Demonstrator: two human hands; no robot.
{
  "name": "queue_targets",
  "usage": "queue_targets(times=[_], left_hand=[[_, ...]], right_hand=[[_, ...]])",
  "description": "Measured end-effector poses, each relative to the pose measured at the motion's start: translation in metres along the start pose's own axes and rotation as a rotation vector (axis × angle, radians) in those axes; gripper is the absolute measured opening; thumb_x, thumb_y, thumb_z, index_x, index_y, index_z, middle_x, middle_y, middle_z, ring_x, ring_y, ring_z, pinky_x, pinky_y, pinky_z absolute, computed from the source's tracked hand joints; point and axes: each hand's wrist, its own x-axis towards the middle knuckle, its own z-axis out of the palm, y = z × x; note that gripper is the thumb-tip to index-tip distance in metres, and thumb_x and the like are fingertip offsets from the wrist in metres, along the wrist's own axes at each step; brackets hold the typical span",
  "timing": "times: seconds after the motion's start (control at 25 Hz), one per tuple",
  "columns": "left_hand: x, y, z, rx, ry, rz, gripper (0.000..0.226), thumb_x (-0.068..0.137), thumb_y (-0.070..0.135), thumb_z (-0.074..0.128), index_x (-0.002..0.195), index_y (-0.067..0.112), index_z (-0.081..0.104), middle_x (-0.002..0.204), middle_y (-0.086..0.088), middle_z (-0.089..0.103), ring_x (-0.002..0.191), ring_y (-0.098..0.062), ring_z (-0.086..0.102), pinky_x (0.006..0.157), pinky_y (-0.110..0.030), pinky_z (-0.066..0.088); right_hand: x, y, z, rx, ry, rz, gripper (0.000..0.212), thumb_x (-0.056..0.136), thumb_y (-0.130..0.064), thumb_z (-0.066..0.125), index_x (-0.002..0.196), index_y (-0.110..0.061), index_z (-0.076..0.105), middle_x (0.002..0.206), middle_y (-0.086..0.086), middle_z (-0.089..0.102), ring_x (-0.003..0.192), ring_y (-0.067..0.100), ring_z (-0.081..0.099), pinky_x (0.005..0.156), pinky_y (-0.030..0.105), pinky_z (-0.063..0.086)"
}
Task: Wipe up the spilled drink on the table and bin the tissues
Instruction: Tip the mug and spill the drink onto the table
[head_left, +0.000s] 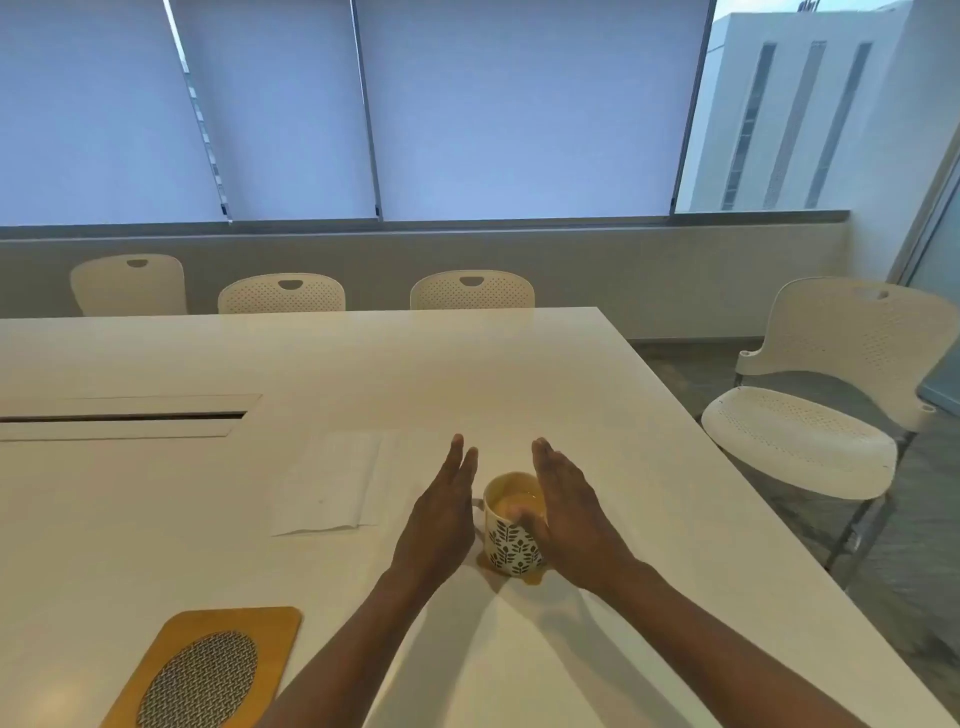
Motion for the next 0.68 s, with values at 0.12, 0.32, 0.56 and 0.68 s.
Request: queue_targets(times=[0.12,0.32,0.56,0.68], left_hand=[[-0.002,-0.009,0.001,-0.052,0.03,-0.012,0.049,0.102,0.01,0.042,0.15,0.019,0.038,0.159,0.003,0.03,0.141,-0.015,0.04,0.112,-0.038,0.04],[-0.008,-0.021,0.0,-0.07,-0.01,-0.039,0.034,0.102,0.027,0.049,0.133,0.022,0.059,0.129,0.003,0.067,0.116,-0.015,0.063,0.097,-0.033,0.051],[-0.005,-0.031,0.0,-0.2,-0.034,-0.05,0.019,0.098,0.016,0.056,0.112,0.019,0.068,0.084,0.005,0.074,0.075,-0.01,0.069,0.075,-0.037,0.057],[0.0,-0.033,-0.004,-0.257,-0.075,-0.058,0.014,0.096,0.017,0.058,0.102,0.016,0.071,0.077,0.006,0.074,0.07,-0.007,0.069,0.073,-0.038,0.057]], right_hand=[[-0.005,0.001,0.003,0.065,-0.037,0.02,0.088,0.09,-0.064,0.038,0.153,-0.023,-0.01,0.163,-0.006,-0.007,0.149,0.014,-0.001,0.116,0.03,0.006],[-0.012,0.003,0.006,0.184,-0.067,0.08,0.097,0.087,-0.049,0.061,0.153,-0.025,-0.007,0.162,-0.004,0.01,0.145,0.018,0.018,0.115,0.036,0.022],[-0.013,0.003,0.014,0.279,-0.028,0.191,0.1,0.08,-0.046,0.071,0.153,-0.024,0.005,0.152,0.003,0.034,0.135,0.021,0.036,0.107,0.039,0.035],[-0.011,0.005,0.015,0.346,-0.004,0.238,0.101,0.073,-0.049,0.077,0.151,-0.025,0.018,0.145,0.0,0.042,0.127,0.018,0.044,0.1,0.034,0.042]])
